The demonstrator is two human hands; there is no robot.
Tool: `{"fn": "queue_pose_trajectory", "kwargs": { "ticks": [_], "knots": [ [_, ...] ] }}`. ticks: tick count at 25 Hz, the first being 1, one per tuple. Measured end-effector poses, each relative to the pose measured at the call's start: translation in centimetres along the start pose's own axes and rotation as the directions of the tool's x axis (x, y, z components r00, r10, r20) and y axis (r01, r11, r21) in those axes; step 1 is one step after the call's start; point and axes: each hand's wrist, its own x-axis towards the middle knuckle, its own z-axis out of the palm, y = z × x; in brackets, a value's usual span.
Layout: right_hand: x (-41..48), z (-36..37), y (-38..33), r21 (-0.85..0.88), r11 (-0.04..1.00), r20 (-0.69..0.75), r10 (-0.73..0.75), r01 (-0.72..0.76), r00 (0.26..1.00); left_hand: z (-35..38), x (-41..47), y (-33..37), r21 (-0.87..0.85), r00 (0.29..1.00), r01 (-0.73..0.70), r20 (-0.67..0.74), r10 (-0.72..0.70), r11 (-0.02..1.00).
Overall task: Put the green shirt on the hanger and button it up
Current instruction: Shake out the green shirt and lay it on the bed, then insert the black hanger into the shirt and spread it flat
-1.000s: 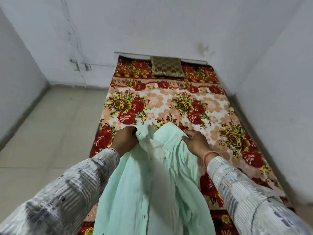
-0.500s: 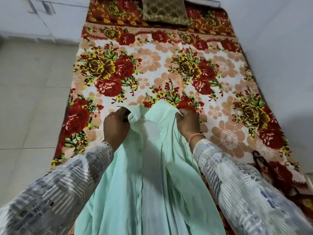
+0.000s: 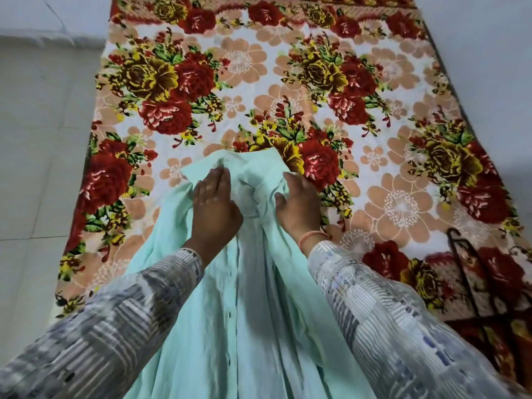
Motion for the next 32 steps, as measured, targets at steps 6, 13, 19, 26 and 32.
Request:
{"fn": "queue_pose_trajectory", "kwargs": {
  "ticks": [6, 13, 19, 26, 32],
  "knots": [
    [-4.1, -3.2, 3.6, 0.002, 0.999, -0.025, -0.045, 0.045, 0.999, 3.2, -3.4, 7.6, -0.106, 0.987, -0.050, 0.149, 0.066, 0.993],
    [-9.6, -9.5, 15.0, 0.007, 0.999, -0.059, 0.036, -0.036, 0.998, 8.7, -8.5, 18.0, -0.128, 0.970, -0.067, 0.222, 0.095, 0.989],
    [-15.2, -16.3, 31.1, -0.038, 0.976, -0.117, 0.210, -0.215, 0.971, 18.0, -14.3, 31.6, -0.139, 0.906, -0.116, 0.391, 0.162, 0.984],
    [-20.6, -19.3, 46.1, -0.021, 0.905, 0.019, 0.425, -0.425, 0.905, 26.8, -20.2, 42.0, -0.116, 0.832, -0.151, 0.521, 0.189, 0.982],
    [-21.8, -19.0, 49.1, 0.006, 0.919, 0.078, 0.393, -0.394, 0.916, 30.4, -22.8, 43.7, -0.111, 0.813, -0.156, 0.550, 0.192, 0.981]
  ]
}}
